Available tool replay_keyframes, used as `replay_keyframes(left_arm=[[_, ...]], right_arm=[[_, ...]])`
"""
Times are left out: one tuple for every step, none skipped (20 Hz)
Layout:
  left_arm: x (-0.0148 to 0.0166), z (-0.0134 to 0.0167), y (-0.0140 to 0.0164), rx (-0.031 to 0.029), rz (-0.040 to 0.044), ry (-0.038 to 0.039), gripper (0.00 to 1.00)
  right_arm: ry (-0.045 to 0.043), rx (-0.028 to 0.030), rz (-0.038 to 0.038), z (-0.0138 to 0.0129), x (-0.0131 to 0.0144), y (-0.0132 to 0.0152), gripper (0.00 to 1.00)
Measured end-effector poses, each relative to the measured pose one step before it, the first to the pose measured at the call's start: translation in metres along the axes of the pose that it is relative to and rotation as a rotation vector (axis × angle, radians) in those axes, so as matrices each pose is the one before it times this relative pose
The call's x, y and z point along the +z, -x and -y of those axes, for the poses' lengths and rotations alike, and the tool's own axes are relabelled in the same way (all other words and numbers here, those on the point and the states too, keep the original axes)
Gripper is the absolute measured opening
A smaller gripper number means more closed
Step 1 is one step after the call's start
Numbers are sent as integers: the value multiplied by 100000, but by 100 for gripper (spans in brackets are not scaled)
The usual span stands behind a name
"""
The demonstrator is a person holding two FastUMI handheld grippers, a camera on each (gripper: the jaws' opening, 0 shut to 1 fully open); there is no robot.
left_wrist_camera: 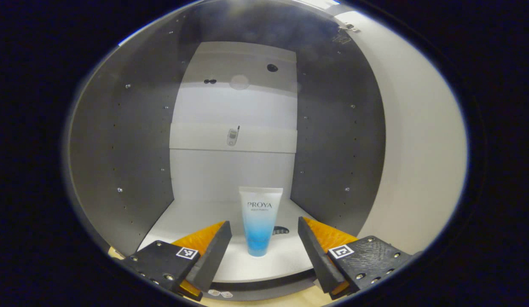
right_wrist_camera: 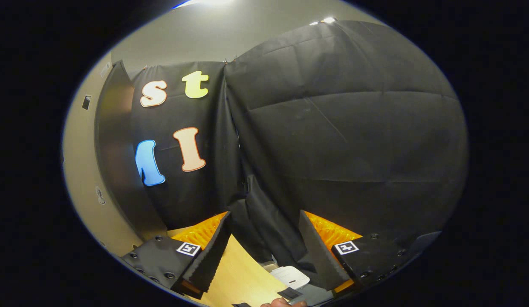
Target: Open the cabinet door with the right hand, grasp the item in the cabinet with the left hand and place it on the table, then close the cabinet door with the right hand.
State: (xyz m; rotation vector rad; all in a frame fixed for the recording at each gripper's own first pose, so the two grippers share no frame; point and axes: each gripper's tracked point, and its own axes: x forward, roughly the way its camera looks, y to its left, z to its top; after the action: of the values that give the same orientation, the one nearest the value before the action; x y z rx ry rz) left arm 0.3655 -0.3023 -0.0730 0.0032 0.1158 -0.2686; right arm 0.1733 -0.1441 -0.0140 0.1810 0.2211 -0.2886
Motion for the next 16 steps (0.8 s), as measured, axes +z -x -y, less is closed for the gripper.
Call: replay_keyframes(left_arm=[[-221, -36, -670, 46, -637, 714, 94], [-178, -13, -553, -368, -635, 1180, 94], [-102, 51, -741, -706, -727, 1640, 95], [64, 90, -501, -582, -121, 1454, 95], [51, 1, -393, -503, 210, 459, 95], [43, -122, -409, -202, -127, -1085, 95], [-24, -113, -439, 719, -71, -2518, 94], [153, -221, -322, 1441, 119, -2779, 93], [-16, -349, -222, 2190, 323, -2319, 83], [178, 36, -263, 253, 261, -1677, 72], [36, 167, -178, -356, 223, -1023, 70], [428, 26, 186, 351, 907, -735, 69], [-133, 30, -346, 150, -229, -67, 61], [-288, 255, 147, -1094, -1288, 48, 53], [320, 49, 80, -180, 808, 191, 53], [66, 189, 85, -549, 438, 863, 53]], right_arm=[[-1147, 230, -35, 71, -53, -120, 98], [-794, -281, 28, 249, -212, -178, 98], [-408, -776, -187, 370, -175, -129, 98], [-135, -962, -505, 417, -313, -9, 98], [-70, -682, -573, 323, -205, -182, 98], [-133, -478, -548, 213, -232, -107, 98], [-312, 2, -644, 109, -39, -339, 98], [-513, 271, -495, 45, -97, -309, 98], [-565, 519, -483, -132, -90, -312, 98], [-346, 805, -396, -228, -225, -307, 98], [118, 624, 252, -145, 82, -228, 98], [581, 633, 325, -199, -16, -430, 98], [880, 601, 18, -257, -86, -252, 98], [866, 537, -391, -279, -224, -250, 98], [654, 721, -323, -265, -65, -172, 98], [512, 751, -287, -227, -172, -211, 98]])
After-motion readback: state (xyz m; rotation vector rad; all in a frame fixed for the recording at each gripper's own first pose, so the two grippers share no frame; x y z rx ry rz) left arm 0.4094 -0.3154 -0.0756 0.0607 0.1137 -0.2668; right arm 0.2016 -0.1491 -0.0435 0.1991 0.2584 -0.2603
